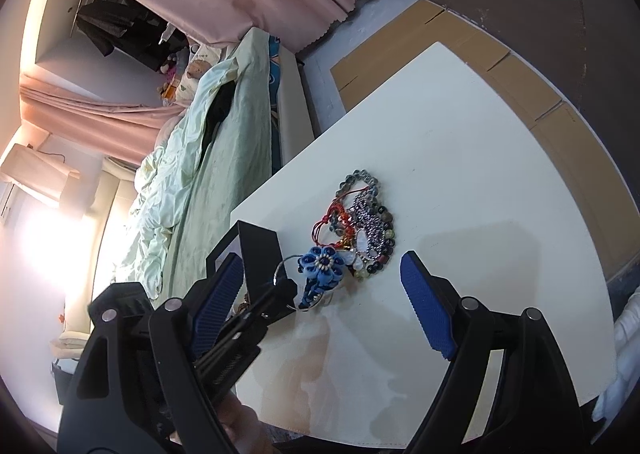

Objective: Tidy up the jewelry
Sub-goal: 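Grasp the blue beaded bracelet from the pile with the left gripper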

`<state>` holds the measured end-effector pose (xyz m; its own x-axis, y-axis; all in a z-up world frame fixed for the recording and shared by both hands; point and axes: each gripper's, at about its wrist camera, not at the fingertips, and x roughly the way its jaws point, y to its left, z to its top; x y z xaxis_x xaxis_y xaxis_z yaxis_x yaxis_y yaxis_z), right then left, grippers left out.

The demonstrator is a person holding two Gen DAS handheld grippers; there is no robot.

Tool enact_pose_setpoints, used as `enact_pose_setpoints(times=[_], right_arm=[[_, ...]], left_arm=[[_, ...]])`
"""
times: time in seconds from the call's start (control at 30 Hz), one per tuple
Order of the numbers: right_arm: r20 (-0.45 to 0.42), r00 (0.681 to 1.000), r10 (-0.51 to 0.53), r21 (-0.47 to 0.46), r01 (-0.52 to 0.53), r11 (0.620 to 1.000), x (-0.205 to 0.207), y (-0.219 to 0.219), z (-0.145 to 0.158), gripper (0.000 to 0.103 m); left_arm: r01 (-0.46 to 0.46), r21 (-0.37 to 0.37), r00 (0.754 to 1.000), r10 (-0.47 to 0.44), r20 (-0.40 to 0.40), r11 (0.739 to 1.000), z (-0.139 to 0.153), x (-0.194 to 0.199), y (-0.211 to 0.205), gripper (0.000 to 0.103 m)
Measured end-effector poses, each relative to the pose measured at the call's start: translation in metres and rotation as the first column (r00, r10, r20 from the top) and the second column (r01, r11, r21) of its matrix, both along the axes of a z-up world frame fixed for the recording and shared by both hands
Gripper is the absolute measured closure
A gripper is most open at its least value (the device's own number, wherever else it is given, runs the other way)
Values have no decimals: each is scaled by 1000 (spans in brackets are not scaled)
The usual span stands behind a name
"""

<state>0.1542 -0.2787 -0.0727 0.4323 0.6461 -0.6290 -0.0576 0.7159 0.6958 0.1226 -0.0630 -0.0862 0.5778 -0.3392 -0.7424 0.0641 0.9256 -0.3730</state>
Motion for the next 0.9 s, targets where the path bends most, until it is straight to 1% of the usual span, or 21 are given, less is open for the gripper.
enact_pose_setpoints(times=[0.17, 0.27, 0.4, 0.63, 0.77, 0.87, 0.9], right_arm=[[-3, 999, 32, 1, -32, 999, 0, 9, -2, 22], [-5, 999, 52, 5, -51, 999, 0, 15, -3, 22], [-19, 997, 74, 0, -74, 997, -1, 24, -7, 26], [-41, 995, 91, -21, -92, 996, -2, 33, -16, 27], [-46, 993, 111, -41, -113, 993, -2, 44, -20, 27], [-58, 990, 125, -57, -129, 990, 0, 55, -26, 31], [-63, 990, 128, -60, -132, 989, 0, 58, -28, 34]], left_arm=[[12, -59, 1000, -11, 14, 998, 8, -3, 9, 103], [16, -79, 1000, -14, 23, 997, 14, -6, 13, 103], [14, -97, 999, -11, 37, 995, 21, -10, 19, 103], [14, -123, 997, -6, 71, 992, 38, -18, 30, 103], [-10, -135, 996, 22, 87, 991, 46, -22, 44, 103], [-31, -139, 994, 45, 97, 990, 53, -25, 57, 103], [-37, -141, 994, 51, 98, 989, 54, -26, 60, 103]])
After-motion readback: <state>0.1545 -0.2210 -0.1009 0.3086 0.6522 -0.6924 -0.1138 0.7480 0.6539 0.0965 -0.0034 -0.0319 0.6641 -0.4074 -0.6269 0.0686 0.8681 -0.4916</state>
